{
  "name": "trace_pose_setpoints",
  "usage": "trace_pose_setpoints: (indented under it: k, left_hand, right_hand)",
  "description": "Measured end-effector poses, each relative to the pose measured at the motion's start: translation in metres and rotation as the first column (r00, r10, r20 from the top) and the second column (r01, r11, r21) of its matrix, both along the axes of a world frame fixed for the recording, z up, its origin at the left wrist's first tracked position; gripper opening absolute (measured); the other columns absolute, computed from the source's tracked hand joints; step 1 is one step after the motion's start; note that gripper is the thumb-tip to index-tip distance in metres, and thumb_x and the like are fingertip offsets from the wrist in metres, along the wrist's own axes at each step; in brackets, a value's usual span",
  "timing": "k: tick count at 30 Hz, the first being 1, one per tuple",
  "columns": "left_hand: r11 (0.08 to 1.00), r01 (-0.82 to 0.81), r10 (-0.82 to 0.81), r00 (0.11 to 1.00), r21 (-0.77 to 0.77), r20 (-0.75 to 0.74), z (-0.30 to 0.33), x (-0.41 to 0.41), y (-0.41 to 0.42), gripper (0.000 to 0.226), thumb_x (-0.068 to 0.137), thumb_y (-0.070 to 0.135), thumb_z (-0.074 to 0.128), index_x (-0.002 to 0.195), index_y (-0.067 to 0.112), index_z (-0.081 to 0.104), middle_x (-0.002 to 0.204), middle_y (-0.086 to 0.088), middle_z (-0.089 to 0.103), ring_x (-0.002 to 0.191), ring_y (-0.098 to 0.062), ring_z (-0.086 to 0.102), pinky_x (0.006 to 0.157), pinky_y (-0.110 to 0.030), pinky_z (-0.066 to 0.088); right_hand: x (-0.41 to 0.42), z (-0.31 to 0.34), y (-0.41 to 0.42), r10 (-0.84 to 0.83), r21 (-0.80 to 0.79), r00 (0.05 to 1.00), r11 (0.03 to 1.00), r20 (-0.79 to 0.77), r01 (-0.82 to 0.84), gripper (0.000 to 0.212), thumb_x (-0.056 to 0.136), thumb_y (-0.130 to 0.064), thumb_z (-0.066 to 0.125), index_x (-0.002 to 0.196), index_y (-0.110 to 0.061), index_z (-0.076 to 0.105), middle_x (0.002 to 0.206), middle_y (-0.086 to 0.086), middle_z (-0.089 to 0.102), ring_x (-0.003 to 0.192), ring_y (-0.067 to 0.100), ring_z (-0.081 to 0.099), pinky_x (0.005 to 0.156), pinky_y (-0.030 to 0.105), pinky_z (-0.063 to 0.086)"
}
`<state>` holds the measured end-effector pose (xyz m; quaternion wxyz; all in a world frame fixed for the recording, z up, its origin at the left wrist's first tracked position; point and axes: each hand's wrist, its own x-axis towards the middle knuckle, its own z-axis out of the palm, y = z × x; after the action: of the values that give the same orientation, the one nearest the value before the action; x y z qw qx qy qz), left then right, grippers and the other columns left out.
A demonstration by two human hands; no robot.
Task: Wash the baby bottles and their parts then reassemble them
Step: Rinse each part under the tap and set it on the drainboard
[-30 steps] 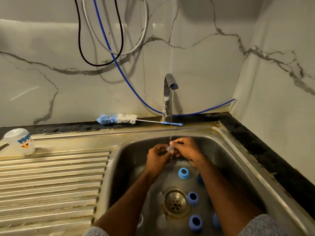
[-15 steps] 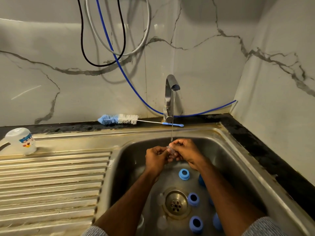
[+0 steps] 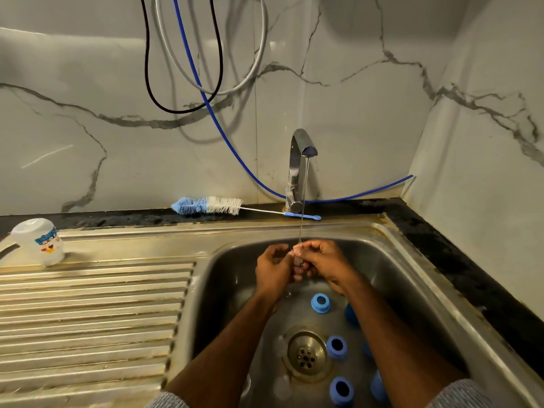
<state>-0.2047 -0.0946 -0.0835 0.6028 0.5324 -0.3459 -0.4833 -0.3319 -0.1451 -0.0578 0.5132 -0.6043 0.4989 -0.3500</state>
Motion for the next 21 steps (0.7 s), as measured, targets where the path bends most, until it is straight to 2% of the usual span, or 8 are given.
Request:
trace_pose_setpoints:
  k: [3,5,8,10,15,18,21]
  left_hand:
    - [0.991,0.104,-0.098,0.993,-0.089,0.067,-0.003,0.001,0.0,0.031,0.095,0.008,0.066,0.125,0.017,0.066,0.112,-0.009,0.073,0.099,-0.026,0.074,0.085,-0.048,0.062]
    - [0.975,0.178,-0.158,0.976,-0.132,0.148,-0.005,0.003,0.002,0.034,0.092,0.011,0.071,0.125,0.017,0.068,0.114,-0.006,0.074,0.103,-0.024,0.072,0.09,-0.047,0.06]
    - [0.965,0.21,-0.174,0.961,-0.159,0.213,-0.005,0.002,0.004,0.045,0.089,0.007,0.074,0.13,0.02,0.063,0.114,-0.002,0.074,0.1,-0.019,0.074,0.085,-0.039,0.062]
    - [0.965,0.198,-0.158,0.962,-0.171,0.221,-0.004,0.002,0.004,0.045,0.091,0.007,0.071,0.133,0.019,0.062,0.114,-0.003,0.074,0.098,-0.02,0.075,0.083,-0.037,0.062]
    - [0.96,0.214,-0.195,0.974,-0.18,0.118,0.0,0.011,0.004,0.03,0.094,0.013,0.068,0.124,0.011,0.068,0.107,-0.009,0.076,0.098,-0.027,0.074,0.085,-0.036,0.061]
    - [0.969,0.207,-0.203,0.978,-0.138,0.042,0.0,0.013,0.003,0.025,0.095,0.015,0.066,0.118,0.008,0.069,0.106,-0.013,0.076,0.095,-0.031,0.074,0.083,-0.037,0.062]
    - [0.992,0.103,-0.105,0.994,-0.075,-0.019,-0.001,0.012,0.0,0.016,0.095,0.012,0.065,0.107,0.003,0.07,0.097,-0.016,0.076,0.085,-0.03,0.075,0.072,-0.032,0.062]
  right_hand:
    - [0.003,-0.003,-0.003,-0.127,-0.056,0.991,0.991,-0.049,0.124,0.009,0.096,-0.018,0.065,0.098,-0.013,0.073,0.086,0.006,0.074,0.069,0.013,0.068,0.059,0.022,0.055]
    - [0.003,-0.004,-0.005,-0.156,-0.049,0.987,0.987,-0.031,0.154,0.011,0.095,-0.017,0.066,0.098,-0.009,0.073,0.085,0.009,0.074,0.068,0.015,0.067,0.063,0.025,0.057]
    - [0.0,-0.002,-0.005,-0.151,-0.018,0.988,0.988,-0.016,0.15,0.011,0.094,-0.018,0.068,0.094,-0.008,0.073,0.085,0.011,0.075,0.071,0.018,0.069,0.073,0.034,0.061]
    - [-0.002,0.0,-0.005,-0.11,0.022,0.994,0.994,0.007,0.11,0.011,0.094,-0.018,0.068,0.093,-0.008,0.072,0.083,0.011,0.076,0.069,0.019,0.069,0.074,0.036,0.062]
    - [-0.004,0.004,-0.006,-0.115,0.035,0.993,0.993,0.032,0.114,0.012,0.092,-0.019,0.071,0.097,-0.009,0.071,0.084,0.009,0.076,0.063,0.014,0.07,0.059,0.025,0.059]
    - [-0.006,0.005,-0.006,-0.12,0.041,0.991,0.992,0.062,0.118,0.01,0.092,-0.021,0.071,0.095,-0.012,0.072,0.086,0.009,0.076,0.068,0.015,0.071,0.062,0.027,0.06]
    - [-0.01,0.007,-0.007,0.001,0.068,0.987,0.998,0.162,-0.012,0.009,0.092,-0.016,0.07,0.099,-0.014,0.074,0.096,0.01,0.076,0.078,0.017,0.071,0.069,0.031,0.061]
